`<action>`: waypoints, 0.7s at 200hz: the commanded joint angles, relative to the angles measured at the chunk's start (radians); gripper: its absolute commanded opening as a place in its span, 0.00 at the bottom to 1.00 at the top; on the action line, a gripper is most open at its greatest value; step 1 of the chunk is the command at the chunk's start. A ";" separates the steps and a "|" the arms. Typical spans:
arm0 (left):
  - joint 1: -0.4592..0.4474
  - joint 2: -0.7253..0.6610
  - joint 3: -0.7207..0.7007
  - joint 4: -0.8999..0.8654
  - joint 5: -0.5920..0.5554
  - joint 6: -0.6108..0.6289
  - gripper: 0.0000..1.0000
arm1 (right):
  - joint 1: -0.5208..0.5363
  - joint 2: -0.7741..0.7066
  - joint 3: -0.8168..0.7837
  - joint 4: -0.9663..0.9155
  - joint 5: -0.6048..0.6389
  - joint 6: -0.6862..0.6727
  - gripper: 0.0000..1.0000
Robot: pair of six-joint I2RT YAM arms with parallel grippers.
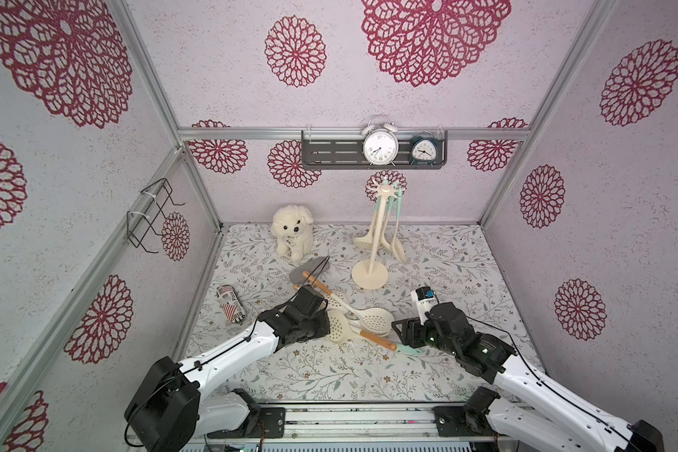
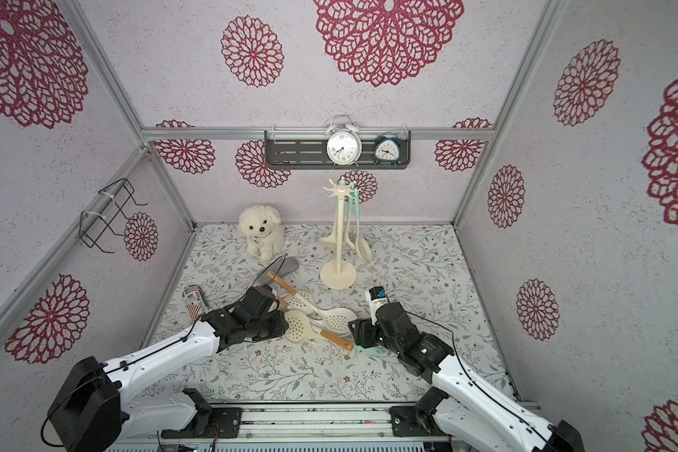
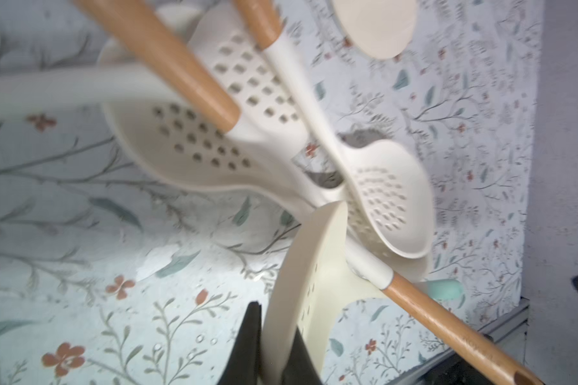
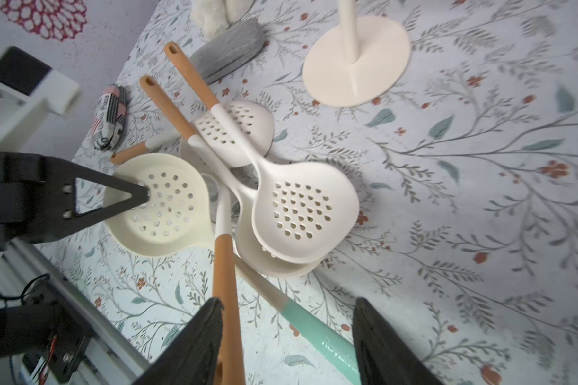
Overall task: Hang the skimmer on the kitchen utensil rack
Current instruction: Pick up the skimmer from the center of the board.
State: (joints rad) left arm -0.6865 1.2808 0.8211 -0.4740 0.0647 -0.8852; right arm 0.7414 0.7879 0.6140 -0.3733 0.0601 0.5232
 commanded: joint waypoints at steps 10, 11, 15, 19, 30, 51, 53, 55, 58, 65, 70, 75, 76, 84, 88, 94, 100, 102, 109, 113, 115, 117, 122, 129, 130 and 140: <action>-0.024 0.046 0.187 -0.044 -0.010 0.043 0.02 | 0.001 -0.112 0.134 -0.170 0.298 0.024 0.68; -0.024 0.048 0.193 -0.048 -0.011 0.044 0.02 | 0.001 -0.113 0.138 -0.174 0.303 0.024 0.68; -0.024 0.053 0.210 -0.059 -0.011 0.049 0.01 | 0.001 -0.126 0.152 -0.190 0.326 0.025 0.68; -0.025 0.055 0.225 -0.066 -0.012 0.054 0.01 | 0.000 -0.139 0.166 -0.203 0.347 0.024 0.69; -0.024 0.051 0.247 -0.076 -0.010 0.066 0.00 | 0.001 -0.169 0.200 -0.231 0.396 0.015 0.70; -0.025 0.015 0.249 -0.070 -0.001 0.081 0.00 | 0.001 -0.209 0.257 -0.284 0.473 0.009 0.76; -0.024 0.009 0.246 -0.067 0.000 0.082 0.00 | 0.001 -0.213 0.262 -0.288 0.479 0.010 0.77; -0.025 0.003 0.244 -0.063 0.001 0.083 0.00 | 0.000 -0.215 0.268 -0.293 0.484 0.012 0.79; -0.024 -0.006 0.240 -0.058 0.002 0.082 0.00 | 0.001 -0.217 0.276 -0.298 0.492 0.013 0.80; -0.022 -0.029 0.231 -0.040 0.002 0.078 0.00 | 0.001 -0.225 0.294 -0.307 0.502 0.022 0.85; -0.021 -0.046 0.225 -0.029 -0.002 0.073 0.00 | 0.000 -0.228 0.304 -0.309 0.507 0.039 0.87; -0.021 -0.064 0.217 -0.015 -0.010 0.067 0.00 | 0.001 -0.234 0.312 -0.308 0.511 0.055 0.90; -0.022 -0.067 0.216 -0.012 -0.011 0.066 0.00 | 0.001 -0.235 0.314 -0.307 0.511 0.059 0.90; -0.021 -0.091 0.205 0.008 -0.029 0.051 0.00 | -0.001 -0.240 0.321 -0.296 0.511 0.093 0.94; -0.019 -0.099 0.200 0.017 -0.042 0.043 0.00 | -0.001 -0.244 0.322 -0.288 0.507 0.108 0.96; -0.018 -0.115 0.192 0.029 -0.066 0.029 0.00 | 0.000 -0.247 0.321 -0.272 0.501 0.139 0.98; -0.017 -0.123 0.187 0.034 -0.093 0.015 0.00 | 0.000 -0.251 0.317 -0.250 0.492 0.165 0.99; -0.016 -0.125 0.186 0.035 -0.099 0.010 0.00 | 0.000 -0.250 0.315 -0.242 0.488 0.173 0.99; -0.016 -0.132 0.183 0.036 -0.138 -0.006 0.00 | 0.000 -0.250 0.310 -0.217 0.476 0.201 0.99; -0.016 -0.137 0.181 0.037 -0.160 -0.018 0.00 | 0.000 -0.248 0.305 -0.202 0.472 0.219 0.99; -0.015 -0.138 0.179 0.040 -0.173 -0.024 0.00 | 0.000 -0.248 0.302 -0.195 0.469 0.228 0.99; -0.017 -0.140 0.177 0.042 -0.185 -0.031 0.00 | 0.000 -0.247 0.298 -0.186 0.465 0.236 0.99; -0.016 -0.146 0.172 0.046 -0.211 -0.048 0.00 | -0.001 -0.247 0.286 -0.157 0.451 0.251 0.99; -0.015 -0.153 0.162 0.057 -0.245 -0.074 0.00 | -0.002 -0.248 0.266 -0.113 0.431 0.265 0.99; -0.016 -0.155 0.161 0.060 -0.250 -0.078 0.00 | -0.002 -0.248 0.263 -0.107 0.429 0.266 0.99; -0.013 -0.164 0.143 0.094 -0.273 -0.104 0.00 | -0.005 -0.248 0.237 -0.049 0.404 0.288 0.99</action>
State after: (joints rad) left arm -0.7044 1.1397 0.9993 -0.4667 -0.0811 -0.8993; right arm 0.7406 0.5369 0.8948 -0.5720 0.5060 0.7044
